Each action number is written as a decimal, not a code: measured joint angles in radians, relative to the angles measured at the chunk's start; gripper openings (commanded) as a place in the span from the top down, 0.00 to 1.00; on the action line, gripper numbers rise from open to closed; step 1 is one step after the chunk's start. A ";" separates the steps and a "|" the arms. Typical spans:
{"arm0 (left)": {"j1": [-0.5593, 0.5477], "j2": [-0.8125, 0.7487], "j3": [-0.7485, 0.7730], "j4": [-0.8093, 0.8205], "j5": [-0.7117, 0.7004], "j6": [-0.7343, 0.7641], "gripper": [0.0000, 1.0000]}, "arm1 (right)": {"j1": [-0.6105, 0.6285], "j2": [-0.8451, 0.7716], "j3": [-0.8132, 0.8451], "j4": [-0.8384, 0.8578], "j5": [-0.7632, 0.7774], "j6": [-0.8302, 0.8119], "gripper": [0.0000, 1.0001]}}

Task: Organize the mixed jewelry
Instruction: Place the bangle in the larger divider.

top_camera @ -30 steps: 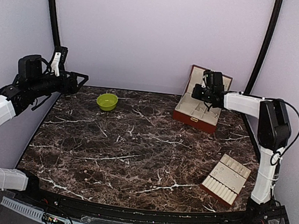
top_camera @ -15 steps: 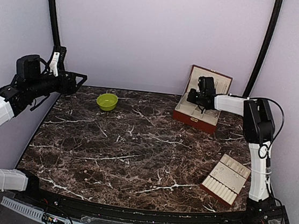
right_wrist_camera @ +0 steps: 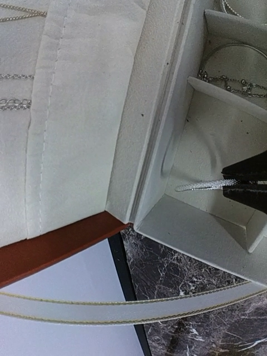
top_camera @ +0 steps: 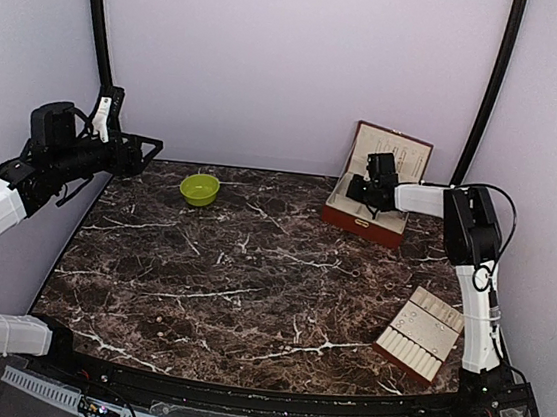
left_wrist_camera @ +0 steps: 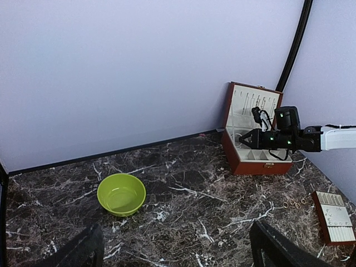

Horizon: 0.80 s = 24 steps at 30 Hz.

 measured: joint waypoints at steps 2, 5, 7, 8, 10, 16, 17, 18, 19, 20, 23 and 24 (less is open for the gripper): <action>0.000 0.000 0.000 0.000 0.000 0.000 0.07 | -0.001 0.000 0.001 -0.004 -0.004 0.000 1.00; 0.000 0.000 0.000 0.000 0.000 0.000 0.07 | -0.003 0.001 0.001 -0.005 -0.004 0.000 0.89; 0.000 0.000 0.000 0.000 0.000 0.000 0.07 | -0.005 0.001 0.001 -0.008 -0.005 0.001 0.84; 0.000 0.000 0.000 0.000 0.000 0.000 0.07 | -0.005 0.001 0.001 -0.012 -0.005 0.002 0.81; 0.000 0.000 0.000 0.000 0.001 0.000 0.07 | -0.005 0.001 0.001 -0.013 -0.005 0.002 0.77; 0.000 0.001 0.000 0.000 0.001 0.000 0.07 | -0.005 -0.004 -0.029 0.008 -0.010 -0.010 0.69; 0.000 0.001 0.000 0.000 0.001 0.000 0.07 | -0.005 -0.009 -0.034 0.010 -0.010 -0.013 0.68; 0.000 0.001 0.000 0.000 0.001 0.000 0.07 | -0.005 -0.013 -0.040 0.011 -0.010 -0.014 0.68; 0.000 0.001 0.000 0.000 0.001 0.000 0.07 | -0.005 -0.018 -0.047 0.011 -0.010 -0.019 0.67; 0.000 0.001 0.000 0.000 0.001 0.000 0.07 | -0.005 -0.024 -0.057 0.017 -0.009 -0.024 0.64; 0.000 0.001 0.000 0.000 0.000 0.000 0.07 | -0.005 -0.061 -0.115 0.044 -0.007 -0.039 0.58; 0.000 0.001 0.000 0.000 0.000 0.000 0.07 | -0.005 -0.079 -0.142 0.054 -0.006 -0.048 0.56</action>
